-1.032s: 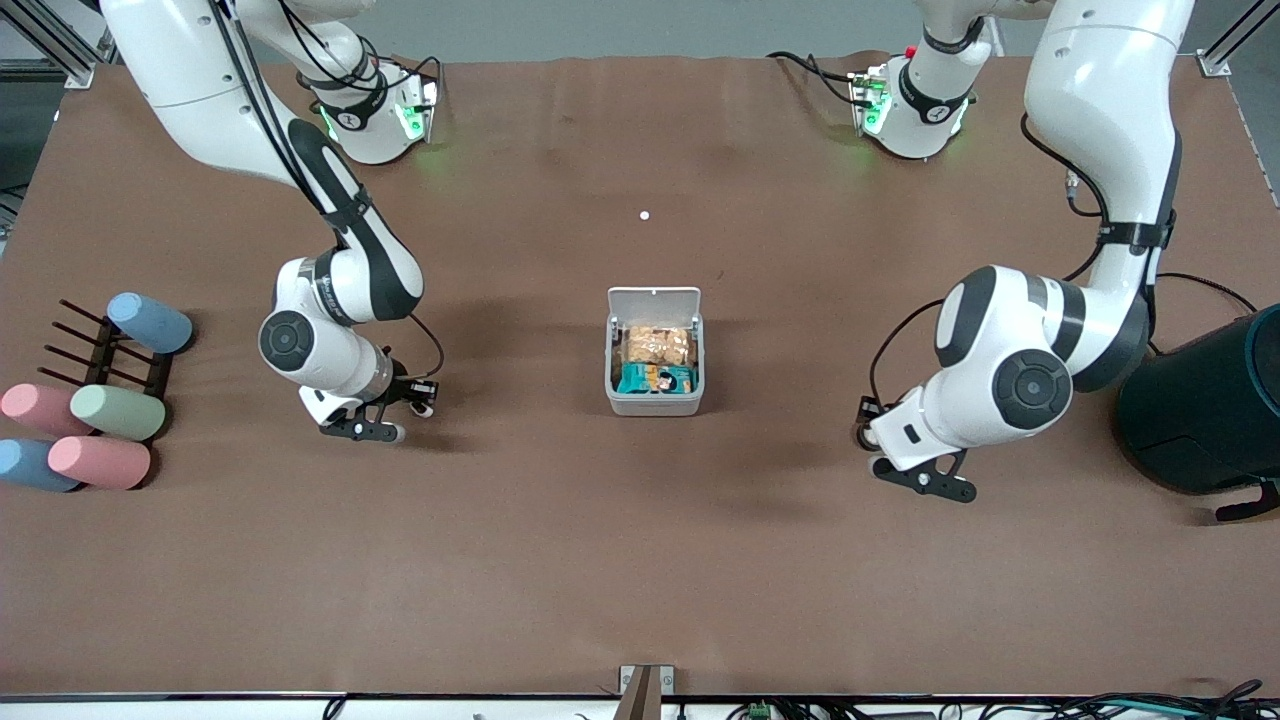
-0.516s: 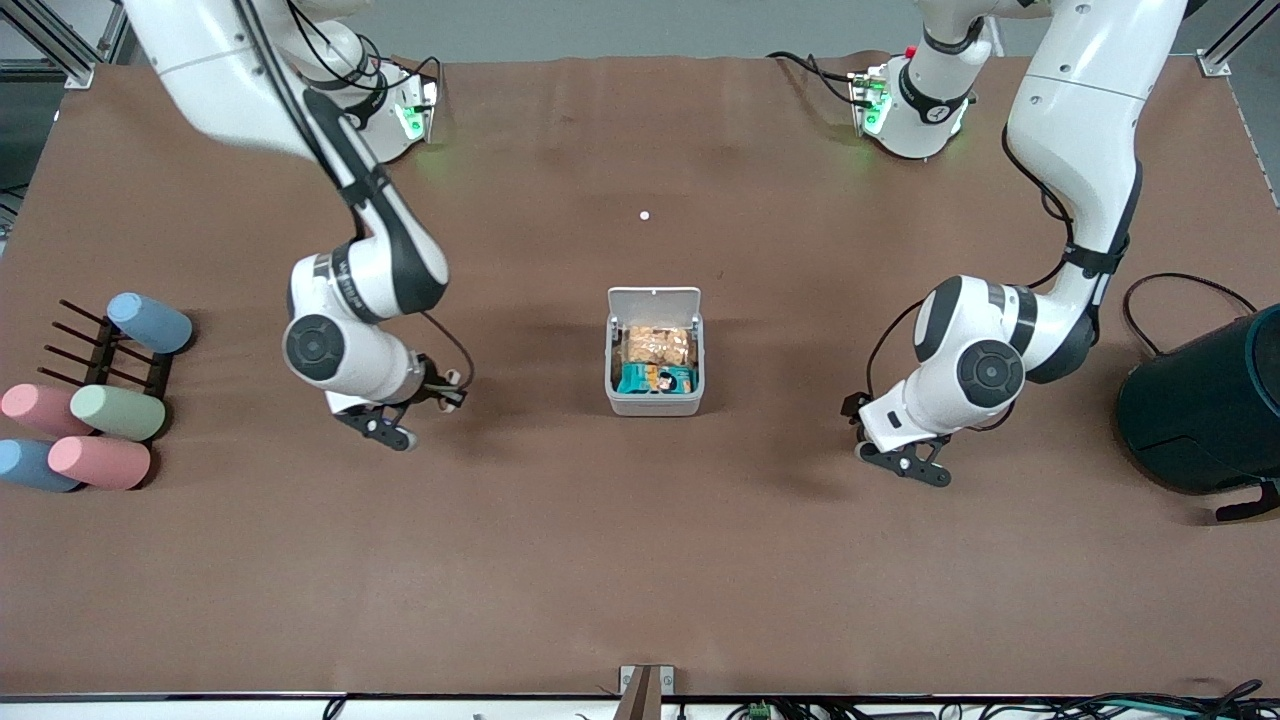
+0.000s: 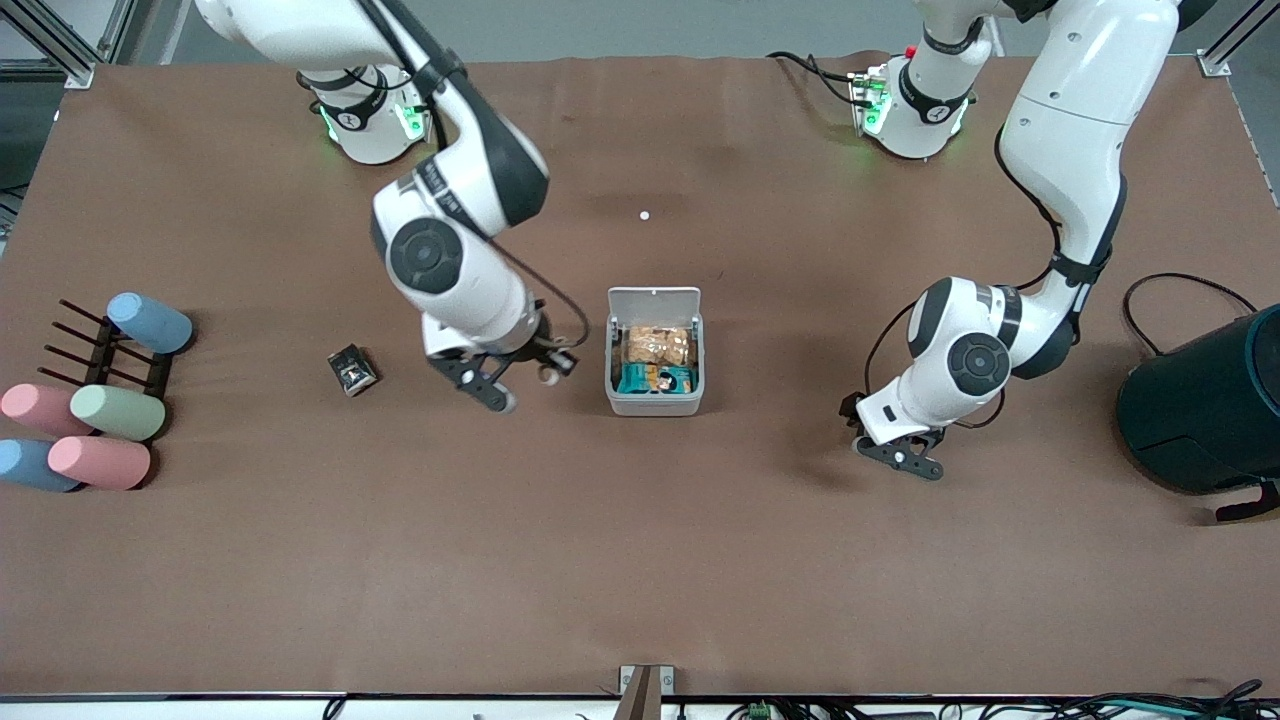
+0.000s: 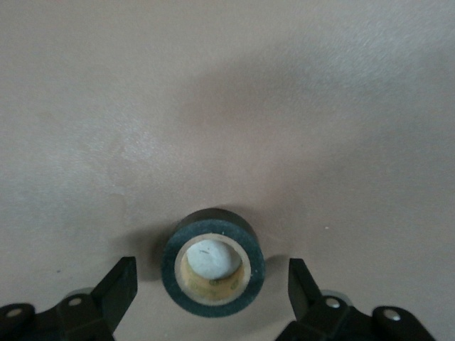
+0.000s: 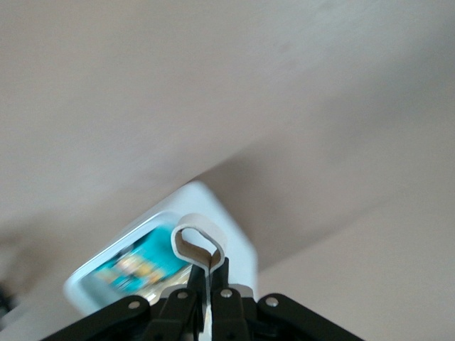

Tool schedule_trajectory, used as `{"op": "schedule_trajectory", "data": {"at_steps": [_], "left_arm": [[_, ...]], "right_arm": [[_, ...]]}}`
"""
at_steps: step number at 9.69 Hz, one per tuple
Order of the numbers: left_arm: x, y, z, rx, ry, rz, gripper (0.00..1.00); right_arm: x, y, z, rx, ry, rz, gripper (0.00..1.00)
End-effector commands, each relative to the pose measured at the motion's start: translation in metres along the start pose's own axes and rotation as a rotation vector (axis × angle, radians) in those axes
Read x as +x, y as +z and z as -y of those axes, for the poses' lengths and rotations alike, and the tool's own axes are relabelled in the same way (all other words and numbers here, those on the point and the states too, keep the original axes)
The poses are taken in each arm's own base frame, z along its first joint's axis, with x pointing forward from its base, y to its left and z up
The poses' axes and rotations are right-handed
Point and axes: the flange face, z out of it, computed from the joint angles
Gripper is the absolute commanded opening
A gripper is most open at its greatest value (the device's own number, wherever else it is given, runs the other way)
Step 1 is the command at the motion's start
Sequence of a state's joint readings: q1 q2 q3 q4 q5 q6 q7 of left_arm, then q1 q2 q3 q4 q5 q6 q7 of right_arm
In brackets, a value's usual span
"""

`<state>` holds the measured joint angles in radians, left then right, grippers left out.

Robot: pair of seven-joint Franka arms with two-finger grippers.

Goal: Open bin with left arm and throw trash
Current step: 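Release the white clip into the open bin with the right gripper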

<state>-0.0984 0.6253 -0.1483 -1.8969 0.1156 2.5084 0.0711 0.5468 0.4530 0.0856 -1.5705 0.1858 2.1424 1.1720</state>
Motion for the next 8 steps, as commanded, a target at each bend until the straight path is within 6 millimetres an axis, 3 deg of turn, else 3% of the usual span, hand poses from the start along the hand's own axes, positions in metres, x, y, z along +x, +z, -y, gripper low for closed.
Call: {"op": "schedule_trajectory", "data": {"at_steps": [1, 2, 3, 4, 5, 6, 7, 8], "left_arm": [[-0.002, -0.004, 0.002, 0.011, 0.017, -0.014, 0.38], [-0.001, -0.008, 0.001, 0.013, 0.019, -0.021, 0.18], [0.001, -0.012, 0.000, 0.014, 0.018, -0.027, 0.06], [0.006, -0.024, -0.003, 0.018, 0.025, -0.045, 0.02], [0.014, -0.042, -0.011, 0.023, 0.031, -0.075, 0.02], [0.024, -0.059, -0.033, 0.017, 0.054, -0.101, 0.02], [0.032, -0.070, -0.052, -0.002, 0.056, -0.114, 0.02], [0.038, -0.080, -0.072, -0.023, 0.026, -0.121, 0.02]], "right_arm": [[-0.015, 0.011, 0.021, 0.087, 0.049, -0.012, 0.01], [-0.017, 0.019, 0.022, 0.082, 0.047, -0.011, 0.01], [-0.030, 0.026, 0.025, 0.074, 0.033, -0.003, 0.03], [-0.033, 0.047, 0.023, 0.046, 0.031, 0.009, 0.08], [-0.048, 0.073, 0.024, 0.011, 0.009, 0.020, 0.31], [-0.054, 0.085, 0.023, -0.006, -0.002, 0.025, 0.46], [-0.052, 0.087, 0.021, -0.015, -0.010, 0.020, 0.85], [-0.052, 0.088, 0.019, -0.025, -0.010, 0.025, 0.88]]}}
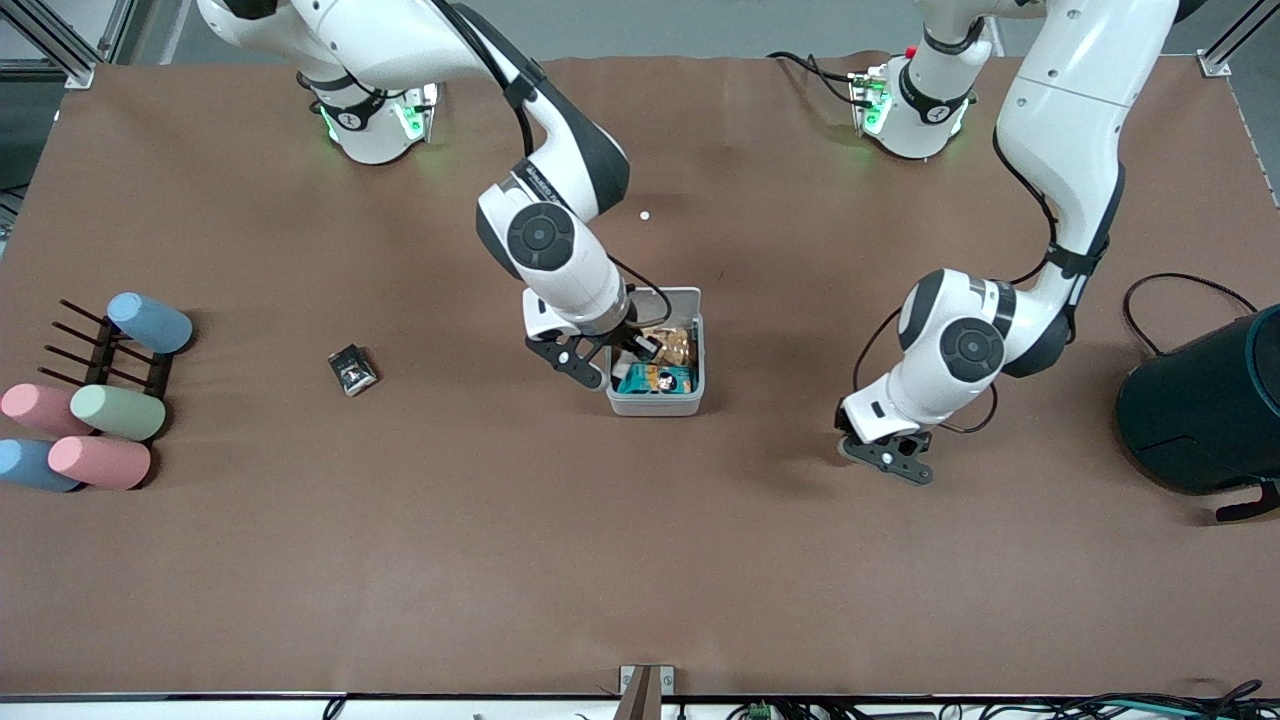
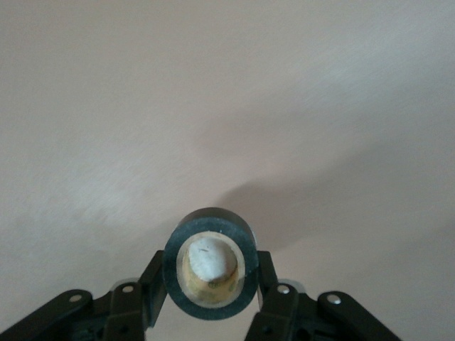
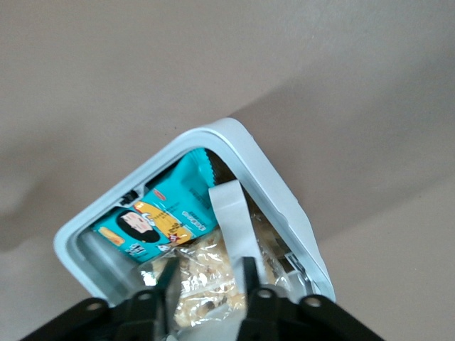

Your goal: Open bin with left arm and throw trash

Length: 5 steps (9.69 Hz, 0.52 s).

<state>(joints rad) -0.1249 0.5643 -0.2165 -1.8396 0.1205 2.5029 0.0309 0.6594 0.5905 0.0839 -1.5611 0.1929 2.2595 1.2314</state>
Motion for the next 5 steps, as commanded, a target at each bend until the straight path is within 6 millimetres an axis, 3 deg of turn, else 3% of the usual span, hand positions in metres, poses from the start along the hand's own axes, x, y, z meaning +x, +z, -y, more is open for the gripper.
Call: {"op": "schedule_trajectory", "data": {"at_steps": [1, 2, 3, 4, 5], "left_arm": [[0.019, -0.031, -0.048, -0.032, -0.073, 0.009, 0.02], [0.033, -0.051, -0.076, -0.049, -0.153, 0.019, 0.02], [0.040, -0.062, -0.114, -0.060, -0.200, 0.026, 0.03], [0.043, -0.070, -0.145, -0.066, -0.240, 0.013, 0.03], [0.042, -0.072, -0.170, -0.072, -0.264, 0.013, 0.03]], "right_arm": [[0.011, -0.007, -0.002, -0.016, 0.016, 0.008, 0.90], [0.023, -0.019, -0.009, -0.053, 0.031, 0.023, 0.90], [0.042, -0.046, -0.021, -0.084, 0.058, 0.045, 0.89], [0.046, -0.059, -0.026, -0.100, 0.049, 0.055, 0.89], [0.063, -0.067, -0.035, -0.111, 0.074, 0.056, 0.88]]}}
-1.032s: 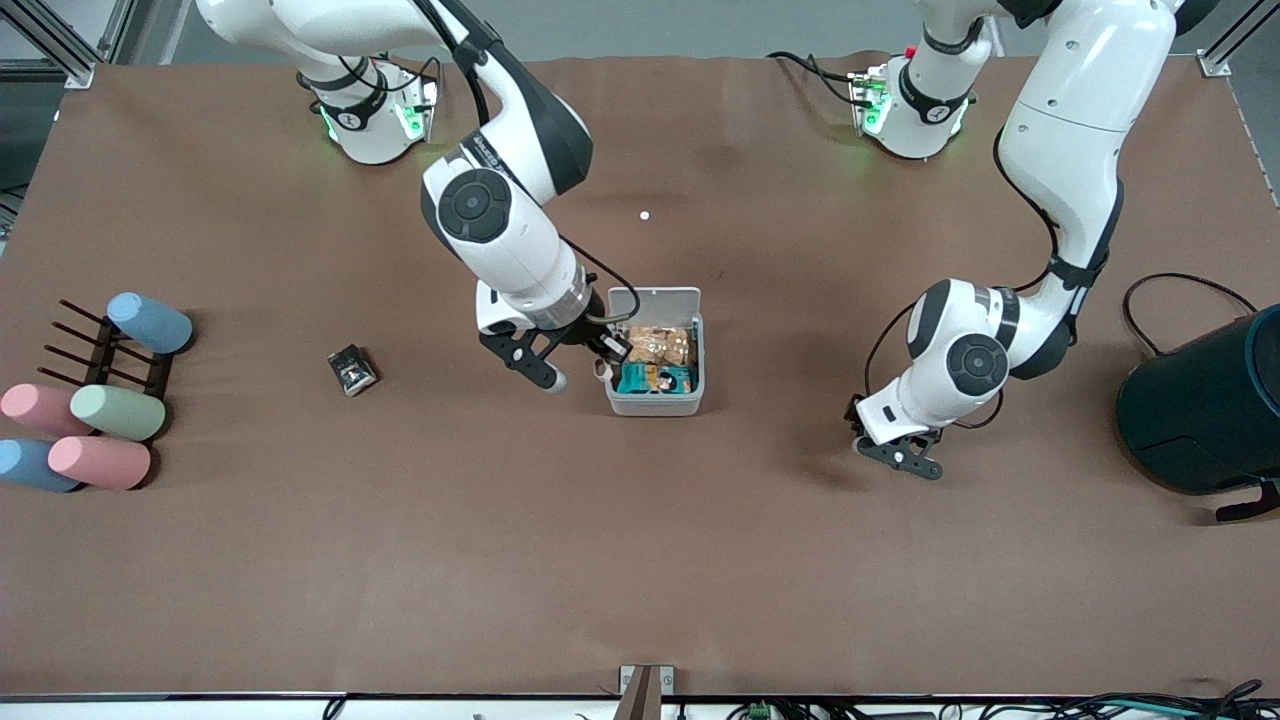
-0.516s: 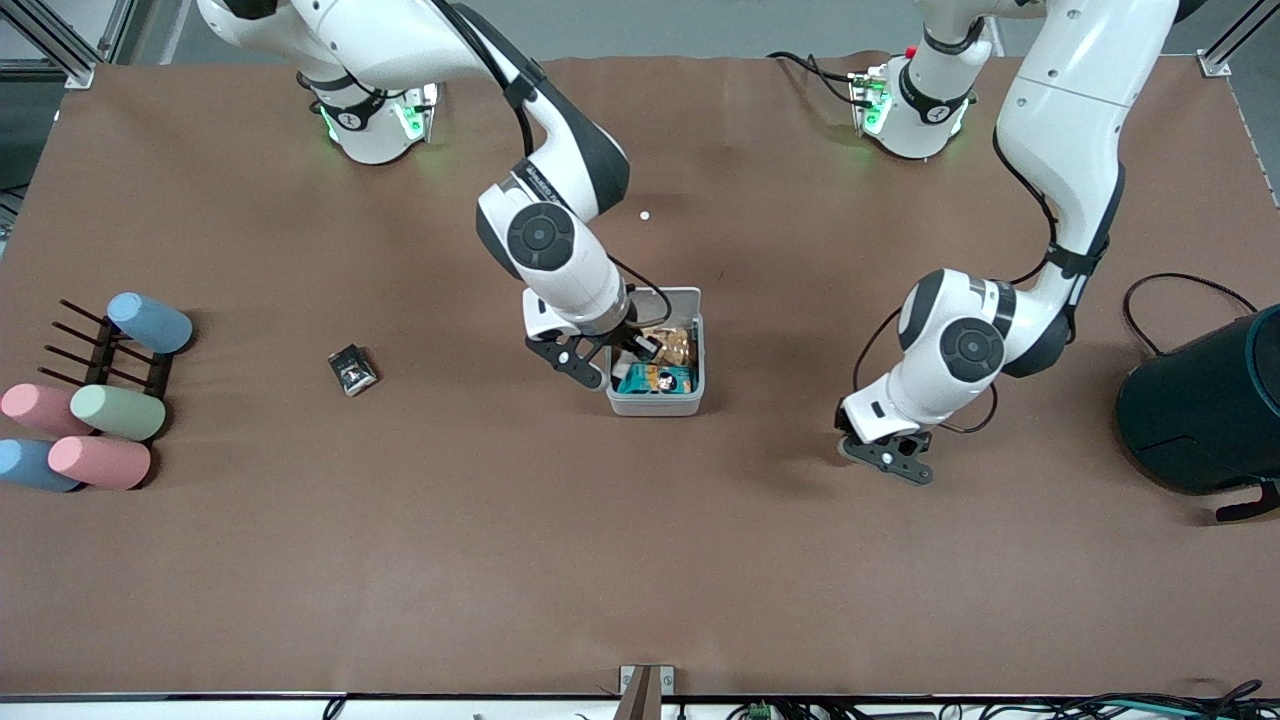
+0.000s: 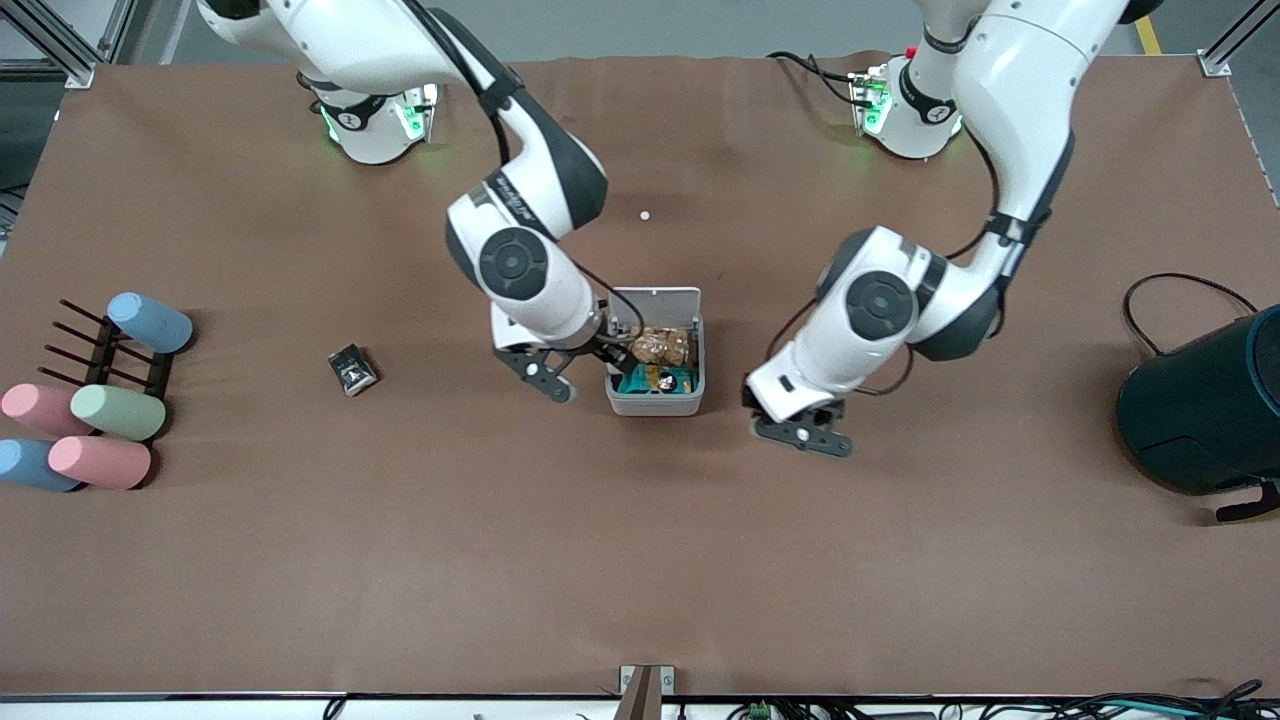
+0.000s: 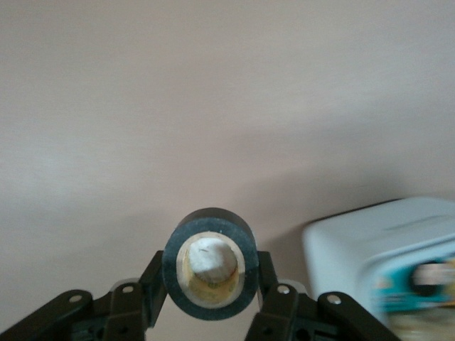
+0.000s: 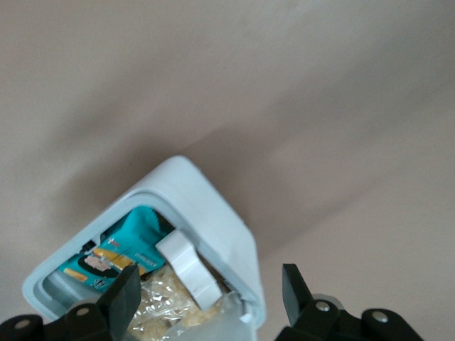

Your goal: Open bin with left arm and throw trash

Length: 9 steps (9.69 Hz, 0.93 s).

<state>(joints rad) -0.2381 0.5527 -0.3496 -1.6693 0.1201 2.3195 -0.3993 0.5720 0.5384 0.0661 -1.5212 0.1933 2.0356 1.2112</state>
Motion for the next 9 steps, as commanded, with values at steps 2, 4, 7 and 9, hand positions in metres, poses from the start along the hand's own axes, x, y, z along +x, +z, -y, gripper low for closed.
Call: {"op": "schedule_trajectory", "data": {"at_steps": [2, 4, 7, 9], "left_arm": [[-0.021, 0.009, -0.070, -0.001, -0.121, 0.018, 0.03], [-0.029, 0.013, -0.085, -0.001, -0.146, 0.025, 0.04], [-0.034, 0.022, -0.090, 0.004, -0.159, 0.039, 0.74], [-0.032, 0.021, -0.085, 0.010, -0.160, 0.036, 1.00]], "right_arm": [[0.061, -0.010, -0.054, -0.109, -0.023, 0.055, 0.86], [0.129, -0.025, -0.142, -0.137, -0.186, 0.068, 0.88], [0.201, -0.003, -0.255, -0.113, -0.435, 0.031, 0.95], [0.214, 0.034, -0.290, -0.092, -0.506, -0.059, 0.99]]}}
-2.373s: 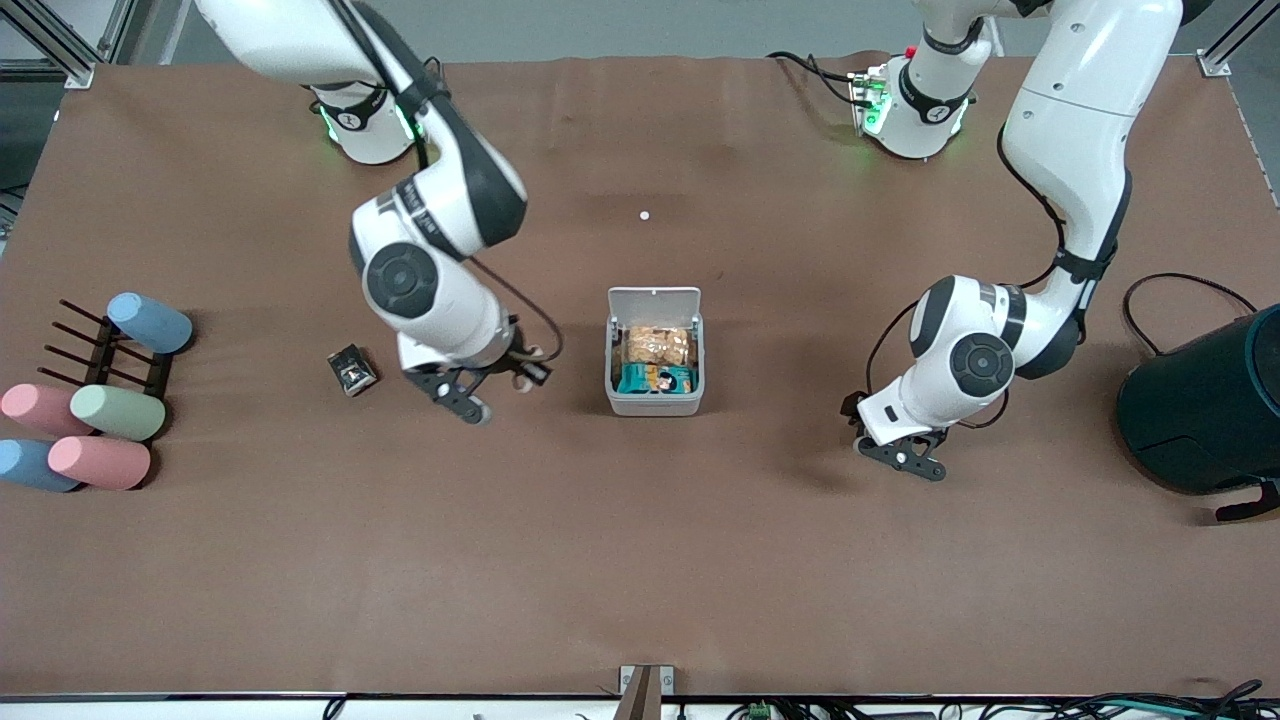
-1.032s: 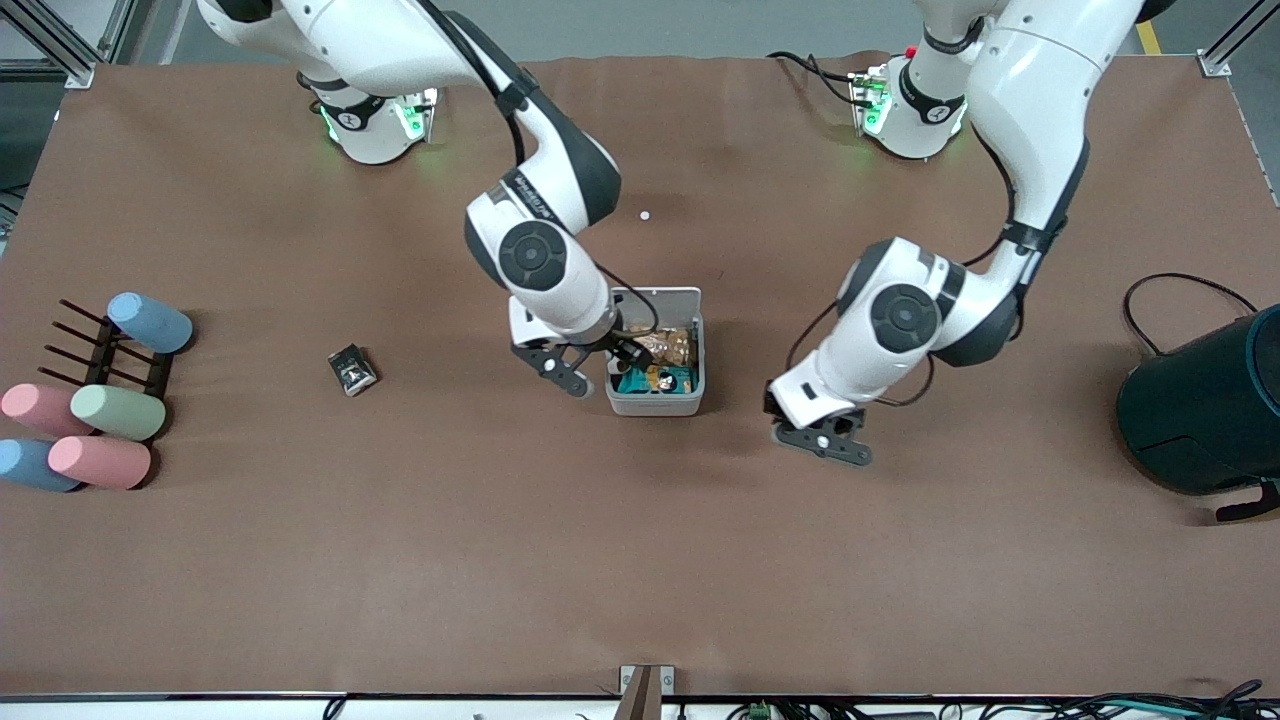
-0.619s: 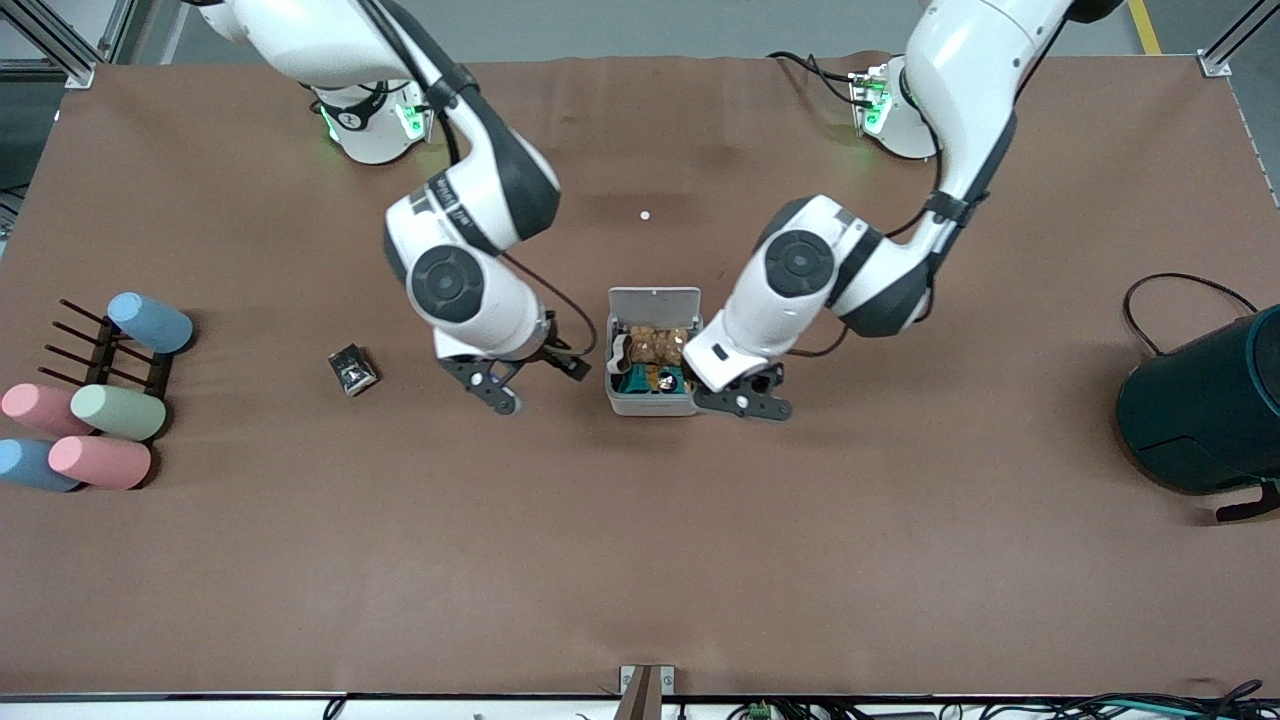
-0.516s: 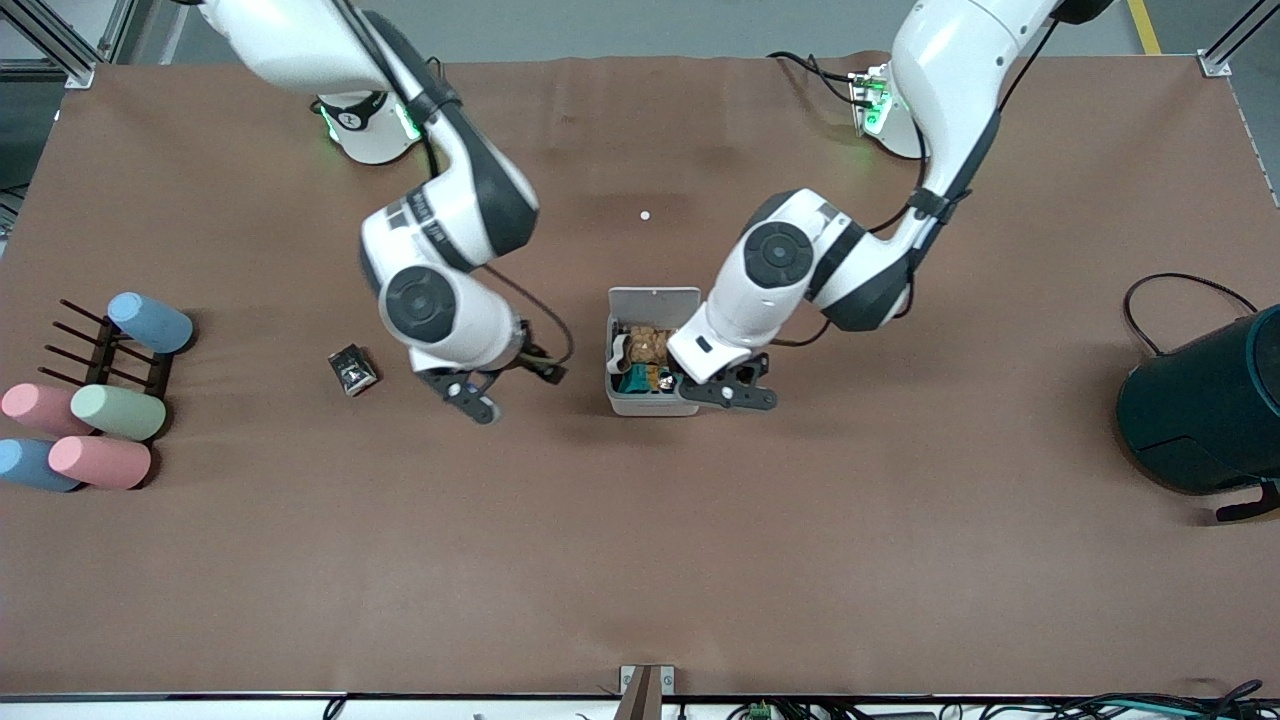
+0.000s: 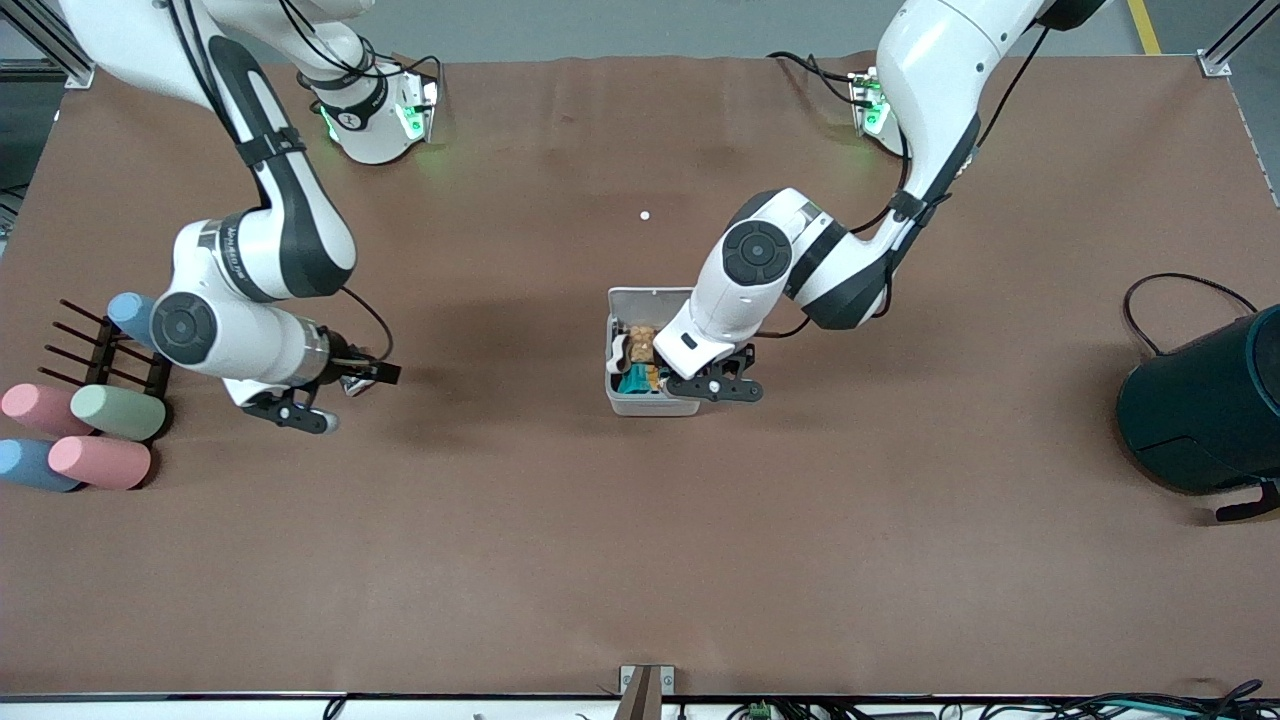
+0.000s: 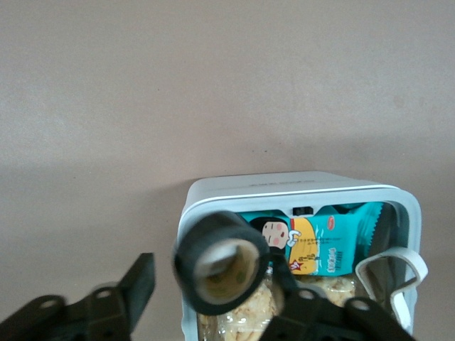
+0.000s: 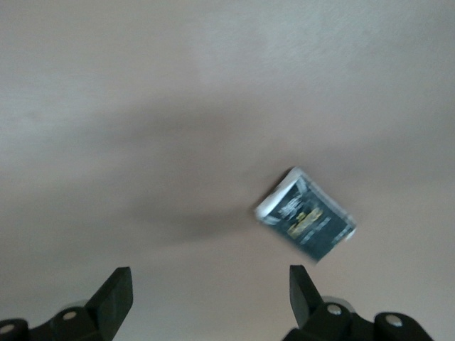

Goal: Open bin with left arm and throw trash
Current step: 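Grasp the black packet with the right gripper while the left gripper retracts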

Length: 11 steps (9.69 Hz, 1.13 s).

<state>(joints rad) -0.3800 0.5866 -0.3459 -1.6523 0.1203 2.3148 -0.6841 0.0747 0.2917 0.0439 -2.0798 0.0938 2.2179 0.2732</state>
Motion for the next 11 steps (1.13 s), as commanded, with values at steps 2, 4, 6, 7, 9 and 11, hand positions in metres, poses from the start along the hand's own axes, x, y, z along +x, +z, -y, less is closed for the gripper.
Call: {"op": "schedule_trajectory", "data": {"at_steps": [2, 4, 6, 7, 9, 11], "left_arm": [[0.013, -0.016, 0.016, 0.039, -0.022, 0.000, 1.00], [0.039, -0.069, 0.061, 0.093, -0.063, -0.022, 1.00], [0.065, -0.145, 0.122, 0.138, -0.143, -0.028, 1.00], [0.068, -0.178, 0.150, 0.158, -0.110, -0.005, 1.00], [0.059, -0.243, 0.197, 0.168, -0.096, 0.013, 1.00], [0.036, -0.313, 0.241, 0.143, -0.034, 0.024, 1.00]], "right_arm": [[-0.029, 0.041, -0.030, -0.031, -0.149, -0.065, 0.99], [-0.032, 0.055, -0.038, -0.025, -0.167, -0.151, 0.99], [-0.030, 0.065, -0.049, -0.025, -0.167, -0.182, 0.99], [-0.030, 0.068, -0.049, -0.035, -0.181, -0.180, 0.99], [-0.030, 0.084, -0.055, -0.061, -0.205, -0.156, 0.99], [-0.032, 0.097, -0.063, -0.067, -0.198, -0.127, 0.99]]}}
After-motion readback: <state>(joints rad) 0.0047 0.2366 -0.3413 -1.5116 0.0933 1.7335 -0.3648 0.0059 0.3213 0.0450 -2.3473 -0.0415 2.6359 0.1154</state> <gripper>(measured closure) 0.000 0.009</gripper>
